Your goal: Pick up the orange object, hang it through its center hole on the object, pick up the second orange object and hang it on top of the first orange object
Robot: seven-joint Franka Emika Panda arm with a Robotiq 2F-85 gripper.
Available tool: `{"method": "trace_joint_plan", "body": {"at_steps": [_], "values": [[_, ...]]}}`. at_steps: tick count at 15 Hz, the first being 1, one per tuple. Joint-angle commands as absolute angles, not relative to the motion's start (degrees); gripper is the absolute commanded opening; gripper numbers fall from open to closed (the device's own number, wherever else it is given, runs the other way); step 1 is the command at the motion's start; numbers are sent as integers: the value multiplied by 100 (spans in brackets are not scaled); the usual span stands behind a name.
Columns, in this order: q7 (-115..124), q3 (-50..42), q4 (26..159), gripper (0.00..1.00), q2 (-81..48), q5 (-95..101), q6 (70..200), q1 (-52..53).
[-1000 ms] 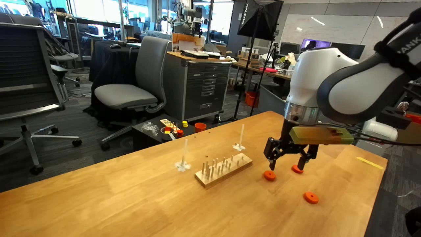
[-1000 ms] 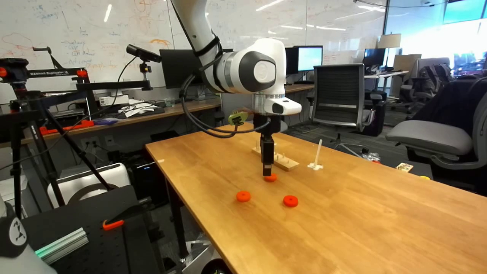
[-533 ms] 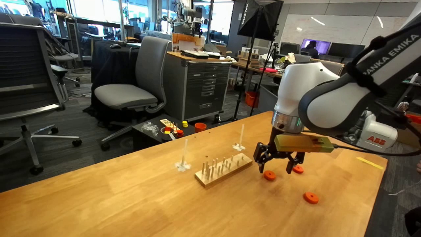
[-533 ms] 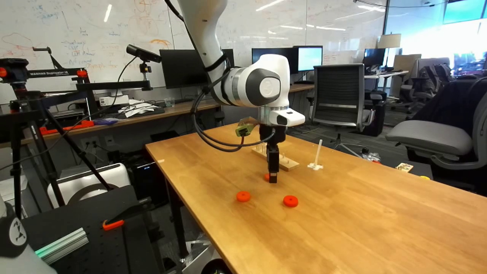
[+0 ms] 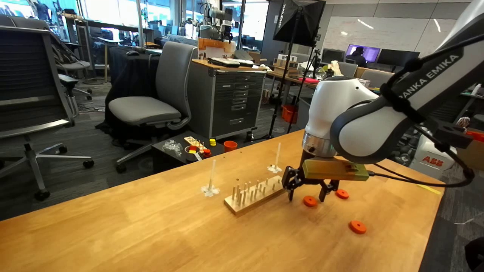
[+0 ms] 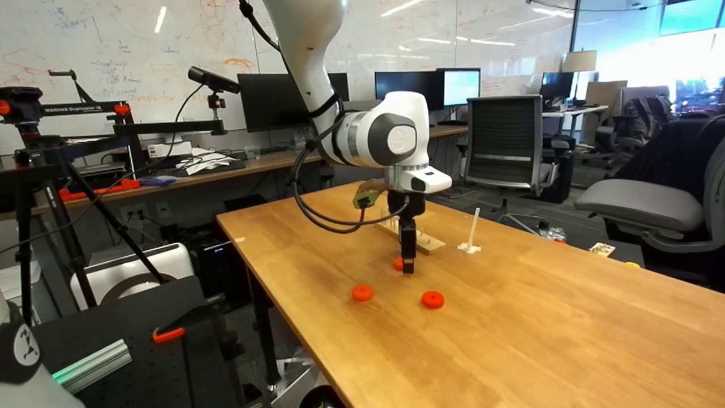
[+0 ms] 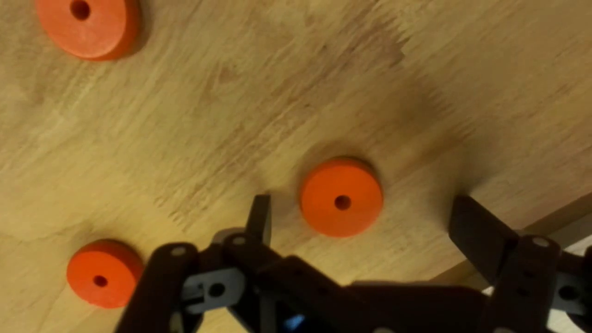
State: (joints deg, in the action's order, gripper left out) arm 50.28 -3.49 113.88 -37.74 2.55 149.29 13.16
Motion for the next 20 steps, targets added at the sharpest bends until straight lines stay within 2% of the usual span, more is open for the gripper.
{"method": "trace_joint_plan", "body": {"at_steps": [1, 7, 8, 9, 10, 16, 20], "values": [[5077, -315, 11308, 100, -3776, -96, 14989, 1341], [5032, -232, 11525, 100, -3651, -599, 15005, 1229], [5011, -232, 11568, 75, -3629, -658, 15023, 1208], [4995, -234, 11612, 73, -3599, -713, 15044, 1187], [4971, -212, 11637, 66, -3562, -788, 15066, 1157], [4927, -193, 11805, 19, -3352, -926, 15064, 1089], [4973, -262, 11743, 17, -3261, -789, 14940, 1208]]}}
